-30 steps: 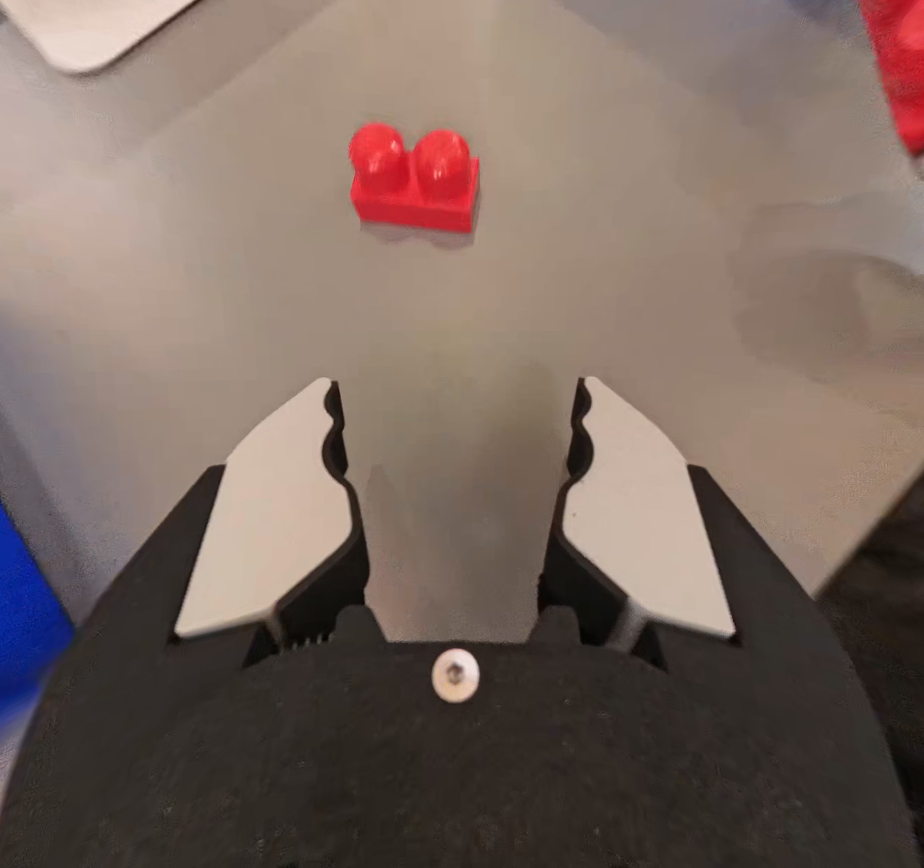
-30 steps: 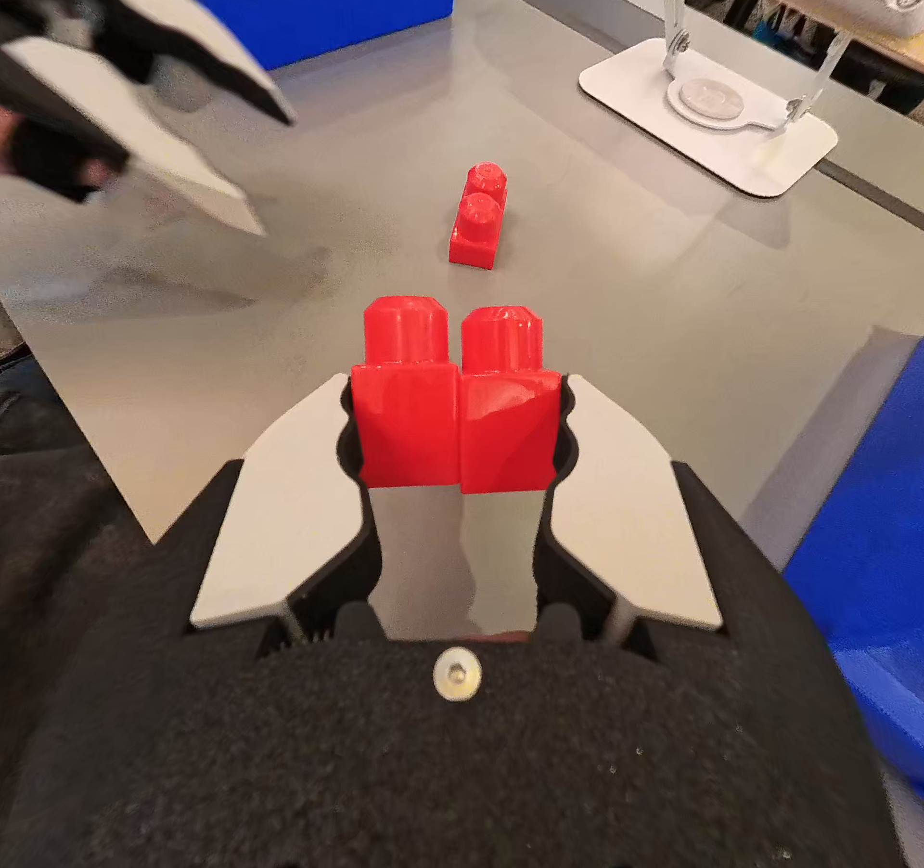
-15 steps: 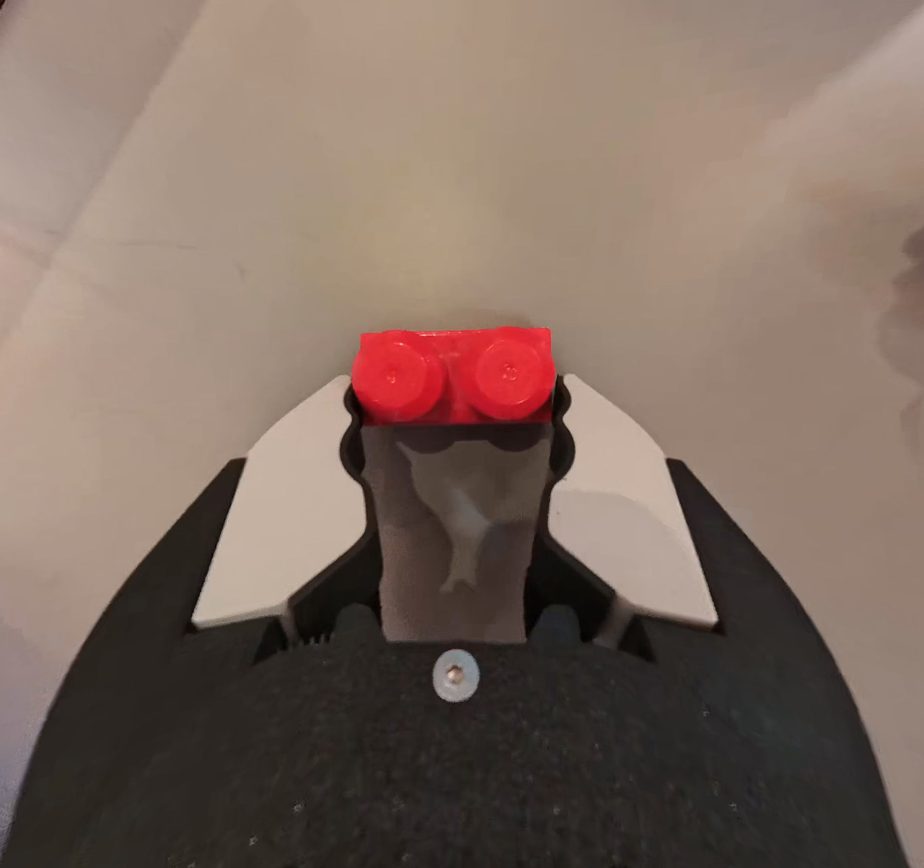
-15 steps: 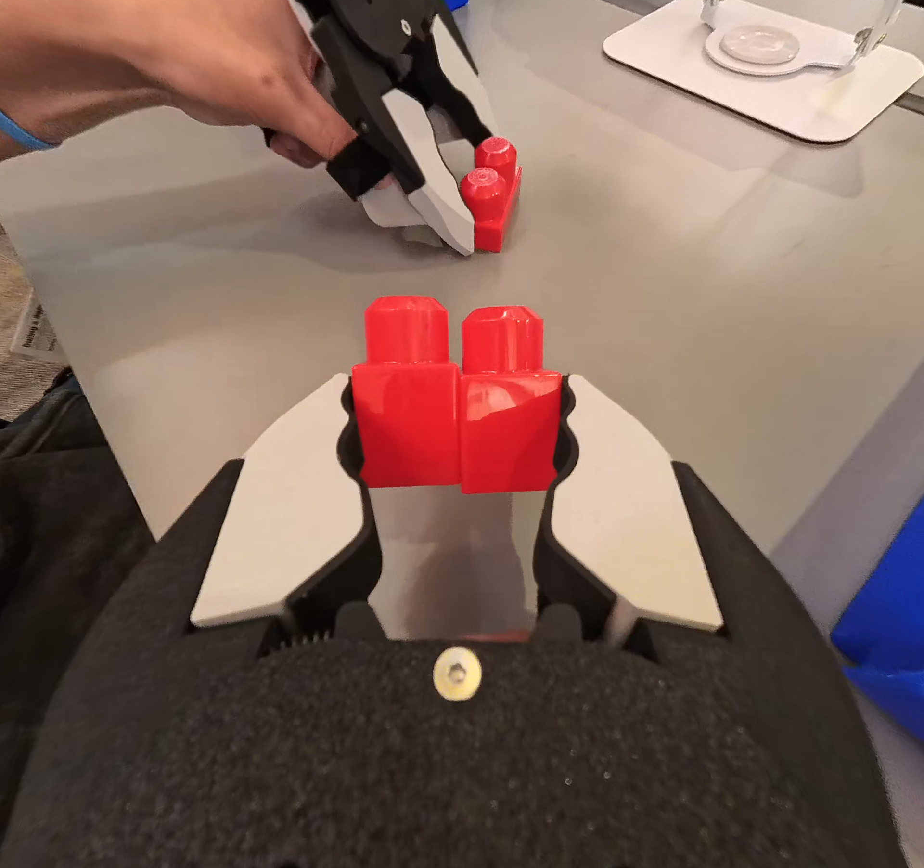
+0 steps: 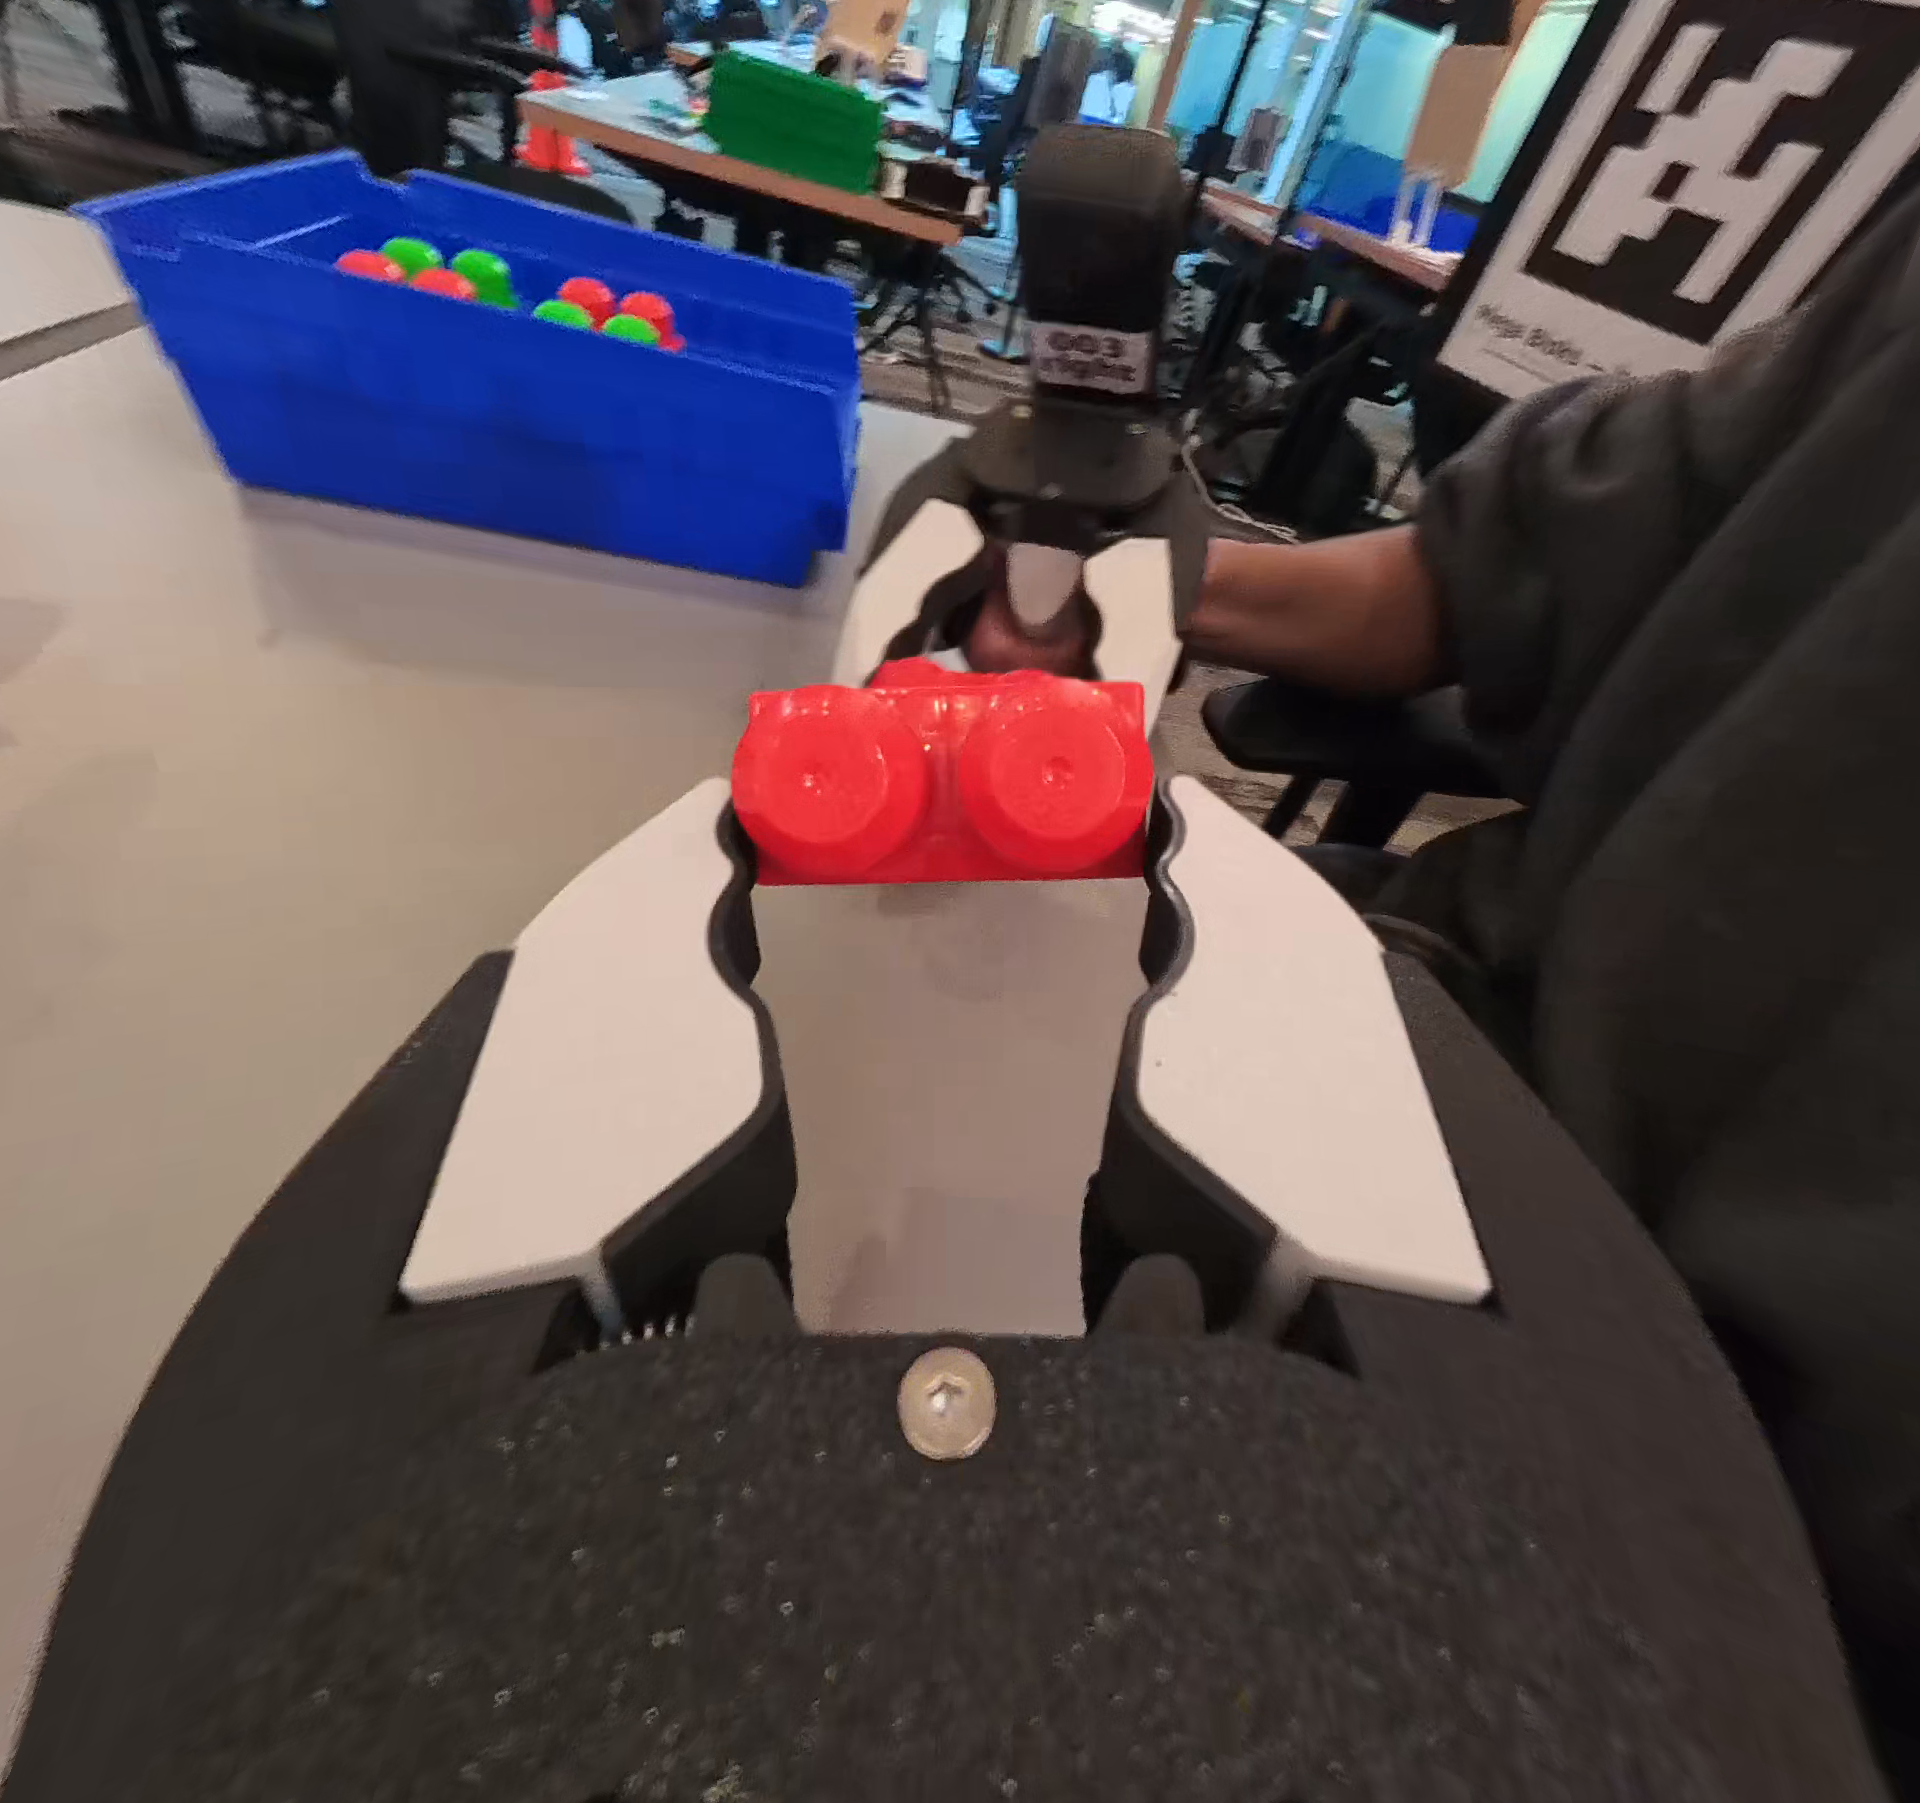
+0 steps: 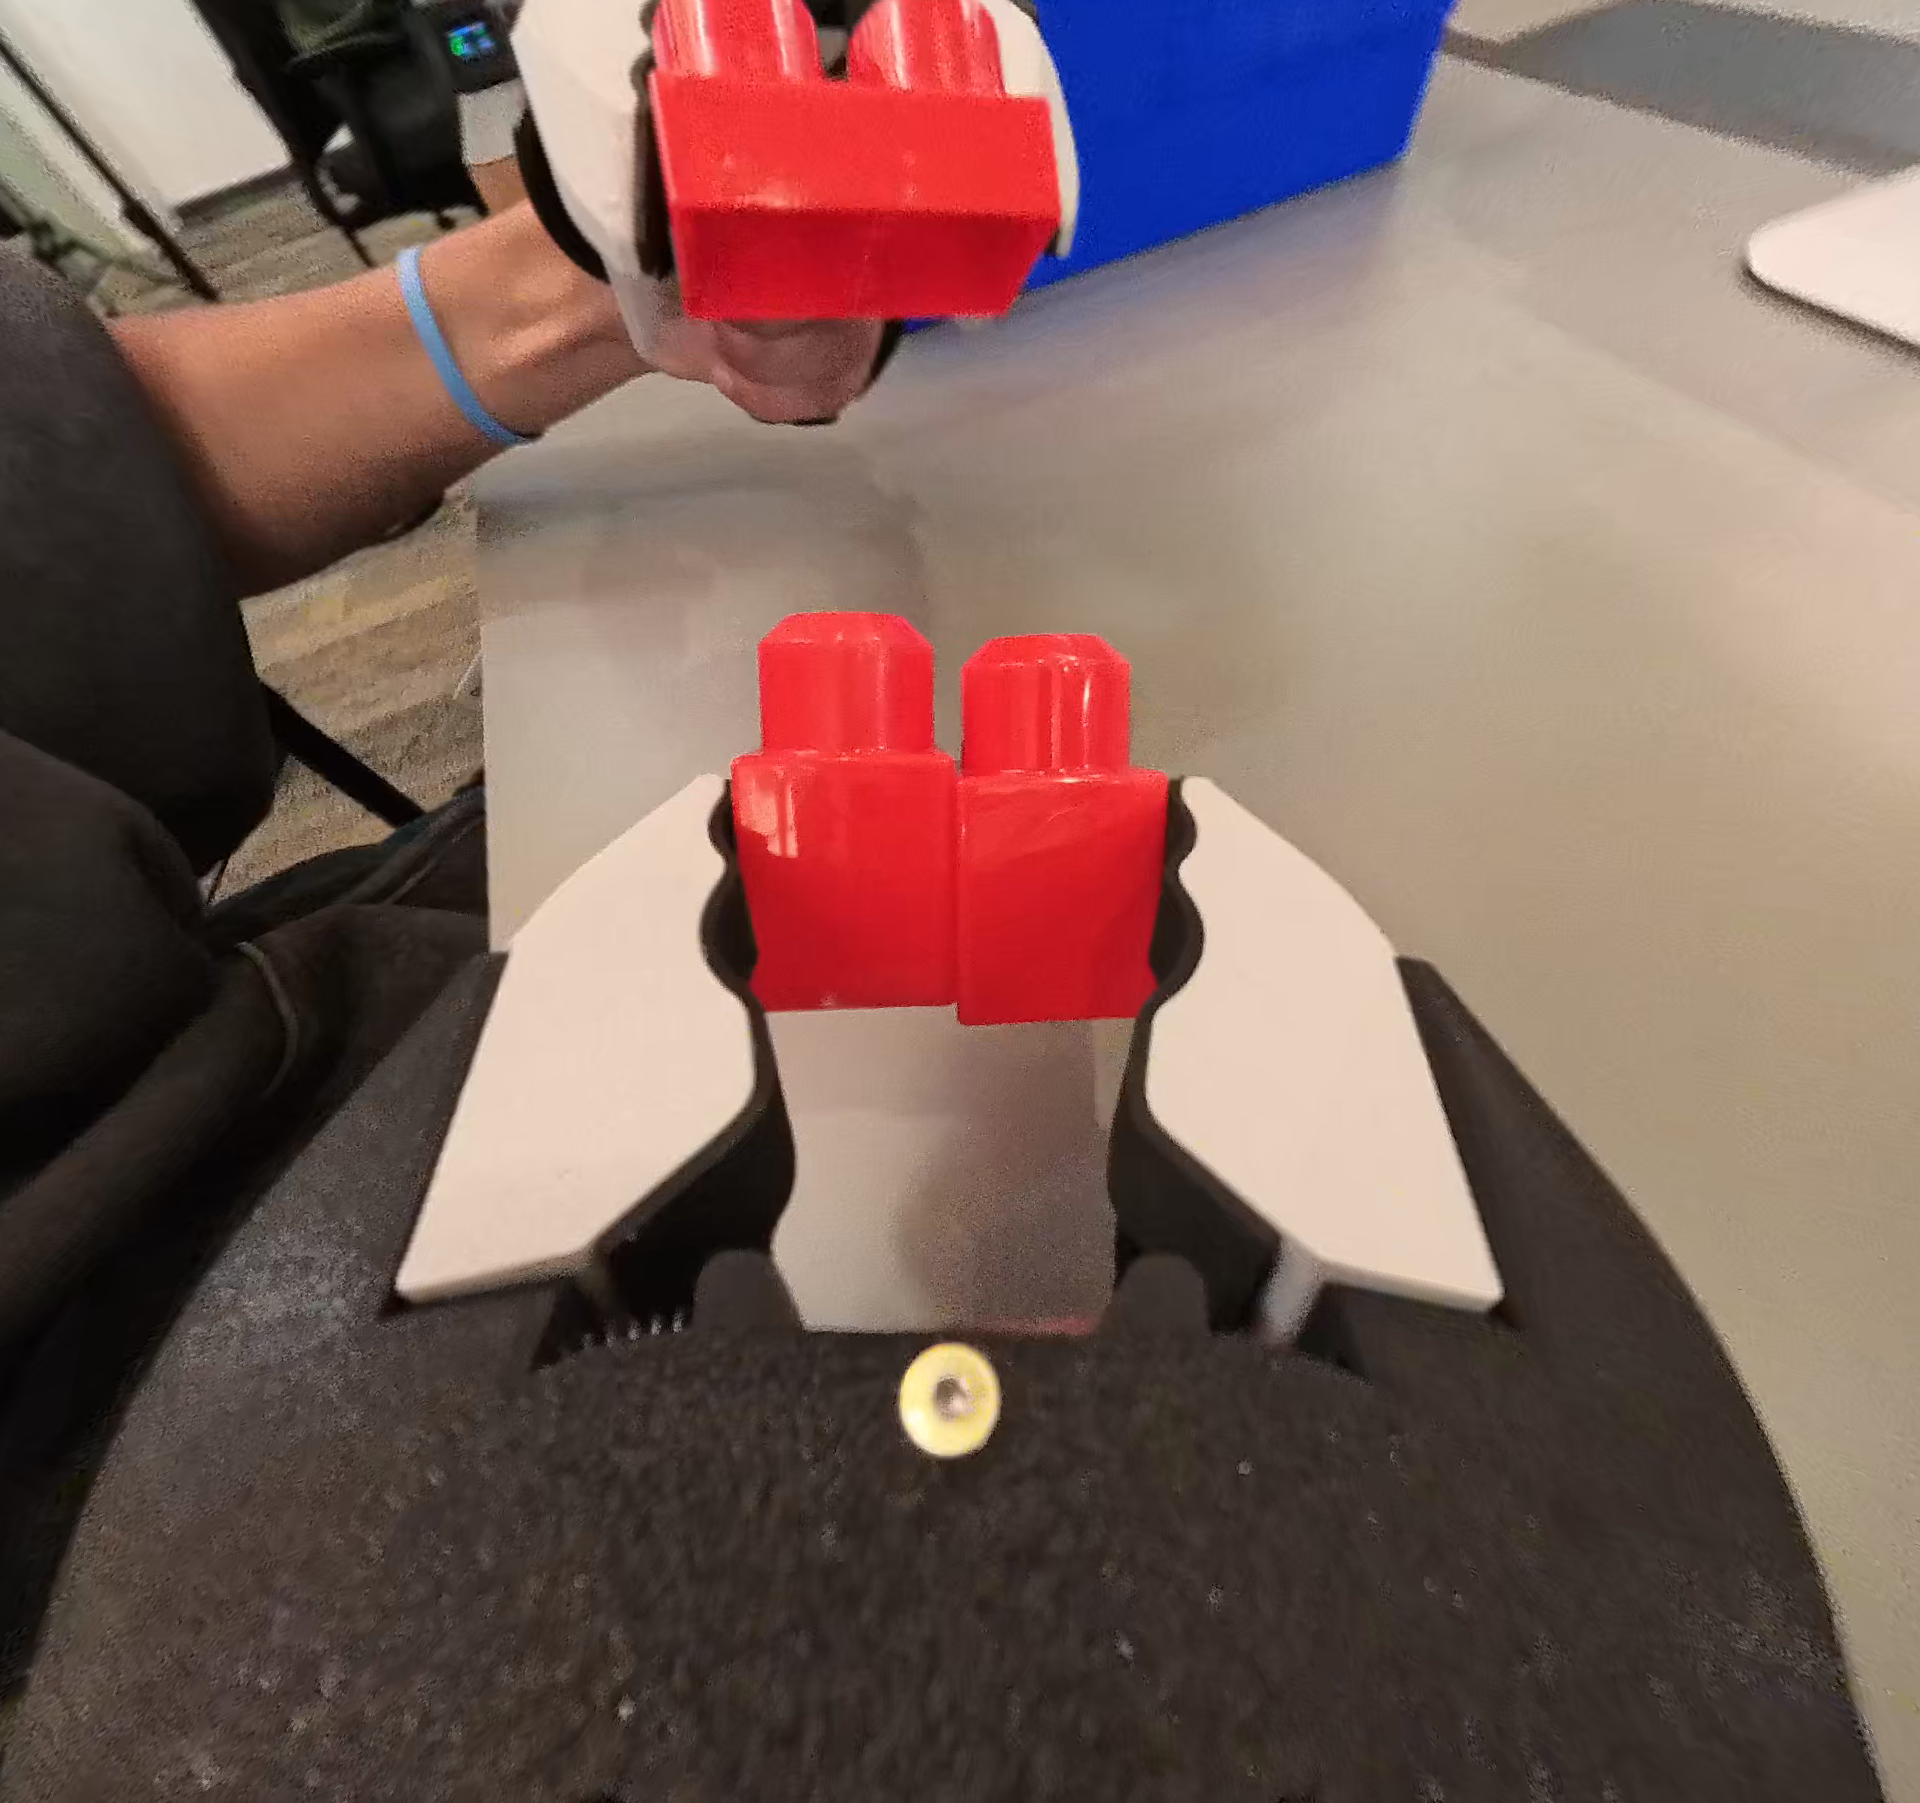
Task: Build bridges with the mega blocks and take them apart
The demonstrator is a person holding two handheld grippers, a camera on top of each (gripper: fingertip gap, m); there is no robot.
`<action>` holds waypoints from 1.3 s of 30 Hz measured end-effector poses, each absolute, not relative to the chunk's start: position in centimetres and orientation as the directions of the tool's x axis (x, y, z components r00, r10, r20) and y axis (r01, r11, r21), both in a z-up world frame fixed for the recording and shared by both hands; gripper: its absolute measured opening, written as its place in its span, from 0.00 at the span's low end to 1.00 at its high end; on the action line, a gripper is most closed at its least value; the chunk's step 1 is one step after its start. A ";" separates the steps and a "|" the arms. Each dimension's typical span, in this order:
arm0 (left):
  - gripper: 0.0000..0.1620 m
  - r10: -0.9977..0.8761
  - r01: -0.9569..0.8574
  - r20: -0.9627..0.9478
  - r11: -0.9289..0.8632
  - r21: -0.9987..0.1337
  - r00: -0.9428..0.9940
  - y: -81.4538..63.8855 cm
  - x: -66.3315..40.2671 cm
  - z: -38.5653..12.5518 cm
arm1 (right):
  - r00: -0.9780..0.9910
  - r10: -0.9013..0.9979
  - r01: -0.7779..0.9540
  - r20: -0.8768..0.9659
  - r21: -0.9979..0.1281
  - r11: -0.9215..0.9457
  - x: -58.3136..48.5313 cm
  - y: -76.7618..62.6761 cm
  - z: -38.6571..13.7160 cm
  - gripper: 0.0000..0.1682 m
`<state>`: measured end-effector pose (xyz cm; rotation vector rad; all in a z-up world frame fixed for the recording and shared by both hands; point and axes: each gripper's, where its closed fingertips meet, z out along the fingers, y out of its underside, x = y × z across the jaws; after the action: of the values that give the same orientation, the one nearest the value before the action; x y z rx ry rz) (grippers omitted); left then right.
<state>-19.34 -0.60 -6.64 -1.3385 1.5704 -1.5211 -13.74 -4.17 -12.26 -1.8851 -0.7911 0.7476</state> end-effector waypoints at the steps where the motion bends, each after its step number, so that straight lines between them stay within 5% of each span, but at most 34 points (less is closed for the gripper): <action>1: 0.44 -0.903 -0.260 0.228 -0.137 -0.956 -0.364 -1.0 -19.2 -6.2 | 0.588 0.796 0.233 -0.146 -0.911 -0.339 -14.3 -3.5 -11.8 0.45; 16: 0.44 -0.876 -0.336 0.161 0.001 -0.942 -0.455 -1.7 -16.9 -7.3 | 0.470 0.882 0.363 -0.023 -0.906 -0.217 -17.2 -1.2 -9.7 0.45; 39: 0.45 -0.890 -0.359 0.148 0.018 -0.933 -0.431 -1.5 -15.6 -9.7 | 0.475 0.875 0.275 -0.096 -0.928 -0.251 -16.4 -0.7 -10.3 0.44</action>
<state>-15.65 -1.50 -9.74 -1.2726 1.8102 -1.4145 -16.36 -0.72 -10.34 -1.7737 -0.9775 0.7926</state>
